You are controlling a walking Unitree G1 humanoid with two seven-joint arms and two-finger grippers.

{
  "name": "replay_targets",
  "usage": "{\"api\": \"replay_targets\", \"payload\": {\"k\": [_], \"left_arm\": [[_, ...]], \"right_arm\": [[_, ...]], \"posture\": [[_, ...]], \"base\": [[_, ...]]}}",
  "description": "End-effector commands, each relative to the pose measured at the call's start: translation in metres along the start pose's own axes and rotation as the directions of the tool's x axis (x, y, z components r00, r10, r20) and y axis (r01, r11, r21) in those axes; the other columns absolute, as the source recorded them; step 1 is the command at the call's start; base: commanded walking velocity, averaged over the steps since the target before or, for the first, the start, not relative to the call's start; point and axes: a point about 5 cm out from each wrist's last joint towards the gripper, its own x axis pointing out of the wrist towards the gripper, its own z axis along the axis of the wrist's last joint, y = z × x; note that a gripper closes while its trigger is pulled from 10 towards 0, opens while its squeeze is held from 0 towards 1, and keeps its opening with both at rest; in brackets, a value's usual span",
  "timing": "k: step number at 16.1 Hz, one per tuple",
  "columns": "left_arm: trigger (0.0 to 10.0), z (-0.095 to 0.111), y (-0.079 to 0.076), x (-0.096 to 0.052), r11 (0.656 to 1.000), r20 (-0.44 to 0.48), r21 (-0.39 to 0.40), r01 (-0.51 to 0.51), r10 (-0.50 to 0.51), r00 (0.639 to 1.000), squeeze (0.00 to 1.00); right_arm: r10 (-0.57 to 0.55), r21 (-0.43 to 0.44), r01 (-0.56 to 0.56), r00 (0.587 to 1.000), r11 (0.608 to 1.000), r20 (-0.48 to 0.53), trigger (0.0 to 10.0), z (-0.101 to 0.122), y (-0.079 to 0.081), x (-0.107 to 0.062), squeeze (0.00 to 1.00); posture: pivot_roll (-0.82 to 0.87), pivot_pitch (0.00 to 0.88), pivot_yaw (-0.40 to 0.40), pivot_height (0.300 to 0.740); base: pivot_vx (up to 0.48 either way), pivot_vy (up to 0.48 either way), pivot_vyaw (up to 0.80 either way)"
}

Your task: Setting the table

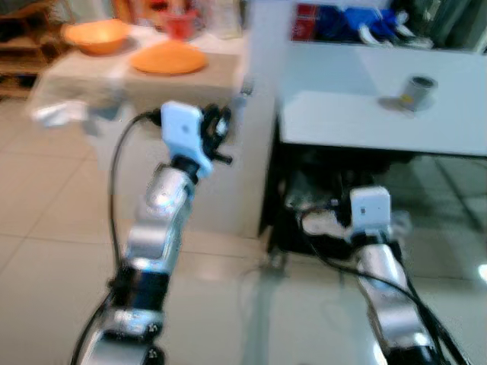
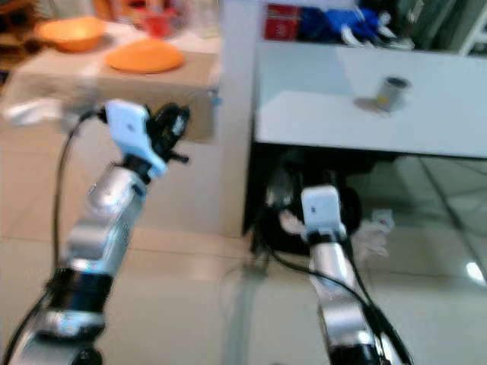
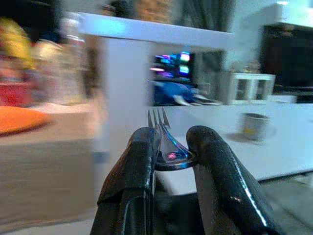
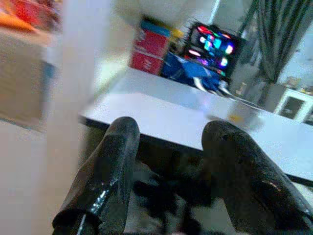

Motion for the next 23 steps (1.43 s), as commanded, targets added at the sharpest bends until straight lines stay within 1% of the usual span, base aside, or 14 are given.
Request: {"api": "replay_targets", "payload": {"k": [1, 4, 7, 8, 10, 12, 15, 16, 17, 18, 20, 23], "left_arm": [[0.0, 0.007, 0.003, 0.004, 0.999, 0.020, 0.034, -0.005, 0.005, 1.000, 0.00], [0.0, 0.005, 0.004, 0.006, 0.999, 0.013, 0.044, -0.012, 0.011, 1.000, 0.00], [0.0, 0.004, -0.003, 0.006, 0.998, 0.014, 0.050, 0.029, -0.030, 0.999, 0.00], [0.0, 0.005, -0.007, 0.006, 0.998, 0.019, 0.044, 0.053, -0.054, 0.998, 0.00], [0.0, 0.005, -0.010, 0.006, 0.997, 0.021, 0.034, 0.070, -0.071, 0.997, 0.00], [0.0, 0.004, -0.012, 0.006, 0.996, 0.020, 0.036, 0.081, -0.081, 0.996, 0.00], [0.0, 0.003, -0.011, 0.007, 0.996, 0.013, 0.042, 0.081, -0.082, 0.997, 0.00], [0.0, 0.002, -0.010, 0.008, 0.995, 0.007, 0.053, 0.079, -0.080, 0.997, 0.00], [0.0, 0.001, -0.009, 0.009, 0.995, 0.003, 0.061, 0.080, -0.080, 0.997, 0.00], [0.0, 0.001, -0.009, 0.009, 0.995, 0.002, 0.065, 0.081, -0.081, 0.997, 0.00], [0.0, 0.002, -0.011, 0.012, 0.994, 0.007, 0.069, 0.087, -0.088, 0.996, 0.00], [0.0, 0.003, -0.013, 0.013, 0.993, 0.014, 0.071, 0.094, -0.096, 0.995, 0.00]], "right_arm": [[-0.008, 0.015, 0.008, 1.000, 1.000, 0.022, 10.0, 0.006, 0.000, 0.003, 0.00], [-0.017, 0.018, 0.017, 1.000, 1.000, 0.019, 10.0, 0.006, -0.001, 0.002, 0.00], [-0.024, 0.016, 0.023, 0.999, 1.000, 0.024, 10.0, 0.006, -0.003, 0.001, 0.00], [-0.026, 0.017, 0.026, 0.999, 1.000, 0.025, 10.0, 0.006, -0.003, 0.001, 0.00], [-0.029, 0.017, 0.028, 0.999, 0.999, 0.025, 10.0, 0.006, -0.003, 0.001, 0.00], [-0.031, 0.018, 0.031, 0.999, 0.999, 0.026, 10.0, 0.007, -0.004, 0.001, 0.00], [-0.023, 0.041, 0.022, 0.999, 0.999, 0.033, 10.0, 0.010, -0.006, 0.001, 0.00], [0.007, 0.061, -0.008, 1.000, 0.998, 0.029, 10.0, 0.011, -0.008, 0.001, 0.00], [0.095, 0.105, -0.095, 0.995, 0.990, 0.010, 10.0, 0.010, -0.005, 0.000, 0.00], [0.110, 0.108, -0.111, 0.994, 0.988, 0.010, 10.0, 0.009, -0.007, 0.000, 0.00], [0.068, 0.089, -0.069, 0.998, 0.994, 0.012, 10.0, 0.009, -0.017, 0.004, 0.00], [0.025, 0.086, -0.027, 1.000, 0.996, 0.015, 10.0, 0.010, -0.021, 0.005, 0.00]], "posture": [[0.01, 0.000, 0.004, 0.722], [0.01, 0.000, 0.010, 0.722], [0.00, 0.000, 0.016, 0.722], [0.00, 0.000, 0.017, 0.722], [0.00, 0.000, 0.019, 0.722], [0.00, 0.000, 0.019, 0.722], [0.00, 0.000, 0.021, 0.722], [-0.01, 0.000, 0.022, 0.722], [-0.01, 0.000, 0.023, 0.722], [-0.02, 0.000, 0.027, 0.722], [-0.02, 0.000, 0.031, 0.722], [-0.03, 0.000, 0.035, 0.722]], "base": [[0.266, -0.398, 0.00], [0.275, -0.390, 0.00], [0.275, -0.391, 0.00], [0.262, -0.398, 0.00], [0.262, -0.398, 0.00], [0.262, -0.399, 0.00], [0.265, -0.399, 0.00], [0.262, -0.401, 0.00], [0.262, -0.398, 0.00], [0.262, -0.398, 0.00], [0.261, -0.399, 0.00], [0.262, -0.398, 0.00]]}}
